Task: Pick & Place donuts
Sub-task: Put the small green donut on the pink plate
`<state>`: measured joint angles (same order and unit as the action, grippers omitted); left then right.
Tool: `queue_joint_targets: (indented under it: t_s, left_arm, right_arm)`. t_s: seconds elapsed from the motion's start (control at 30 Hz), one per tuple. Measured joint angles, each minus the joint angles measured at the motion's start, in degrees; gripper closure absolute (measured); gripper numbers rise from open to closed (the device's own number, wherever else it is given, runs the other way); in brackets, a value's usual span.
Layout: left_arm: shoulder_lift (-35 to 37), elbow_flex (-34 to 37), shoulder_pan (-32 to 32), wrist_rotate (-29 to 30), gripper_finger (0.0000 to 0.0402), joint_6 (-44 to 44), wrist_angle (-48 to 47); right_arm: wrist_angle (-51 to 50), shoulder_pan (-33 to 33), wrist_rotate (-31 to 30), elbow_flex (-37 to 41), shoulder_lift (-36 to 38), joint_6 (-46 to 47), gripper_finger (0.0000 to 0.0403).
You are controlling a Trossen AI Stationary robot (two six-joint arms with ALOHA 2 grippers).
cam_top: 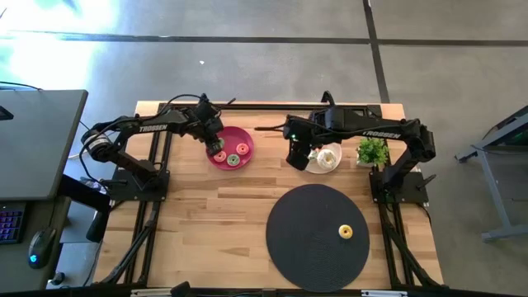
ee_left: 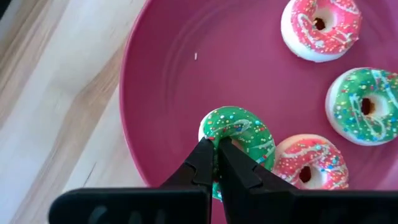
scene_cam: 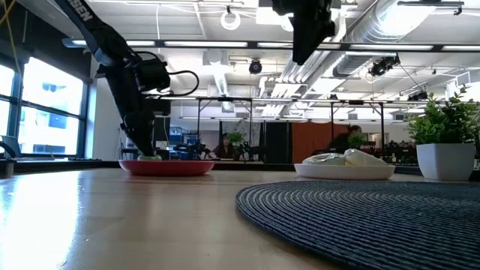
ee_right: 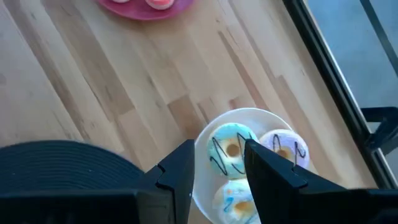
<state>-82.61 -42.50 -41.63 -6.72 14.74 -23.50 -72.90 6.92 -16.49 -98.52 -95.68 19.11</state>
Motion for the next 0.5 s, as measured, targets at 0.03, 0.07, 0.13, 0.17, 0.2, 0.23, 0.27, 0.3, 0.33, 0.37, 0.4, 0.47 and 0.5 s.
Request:
queue_joint_targets:
  t_s: [0.03,0.07,0.13,0.17,0.2,0.23,0.27,0.3,0.33,0.37,0.4,0.47,0.5]
  left_arm:
    - [0.00,0.17,0.00,0.10,0.0399,0.00,0.02]
    - [0.00,0.28,0.00,0.95,0.0399,0.02,-0.08]
    - [0.00,0.32,0.00,2.54,0.0399,-0.07,-0.15]
    - [0.00,0.32,0.00,2.95,0.0399,-0.15,0.00]
    - [0.00,0.32,0.00,3.03,0.0399,-0.18,0.07]
    - [0.00,0.32,0.00,3.12,0.0398,-0.20,0.02]
    - [0.00,0.32,0.00,3.13,0.0396,-0.32,0.06]
    - [0.00,0.32,0.00,3.17,0.0392,-0.44,0.06]
    - [0.00,0.32,0.00,3.18,0.0385,-0.46,0.06]
    - [0.00,0.32,0.00,3.19,0.0377,-0.46,0.06]
    - [0.00,0.32,0.02,3.19,0.0367,-0.46,0.04]
    - [0.00,0.32,0.00,3.21,0.0344,-0.45,0.07]
    - [0.00,0.32,0.00,3.22,0.0332,-0.45,0.04]
  right_arm:
    - [-0.02,0.02,0.28,0.00,0.00,0.00,0.0272]
    - [-0.07,0.04,0.43,0.00,0.00,-0.02,0.0272]
    - [0.29,0.13,-0.15,0.00,0.01,-0.85,0.0272]
    - [0.94,0.31,-1.22,0.00,0.00,-2.26,0.0272]
    - [1.91,0.57,-2.72,0.02,0.00,-3.68,0.0272]
    - [3.13,0.71,-4.59,0.03,0.00,-4.74,0.0272]
    - [4.05,0.85,-6.16,0.03,-0.12,-5.06,0.0272]
    - [4.28,0.98,-7.09,0.03,-0.19,-5.58,0.0272]
    - [4.18,1.15,-7.36,0.03,-0.21,-6.82,0.0272]
    - [4.14,1.35,-7.32,0.03,-0.32,-8.34,0.0272]
    - [4.24,1.41,-6.82,0.03,-0.70,-9.52,0.0272]
    - [3.76,1.41,-5.62,0.03,-1.11,-10.26,0.0269]
    - [3.63,1.37,-4.46,0.03,-1.57,-10.12,0.0267]
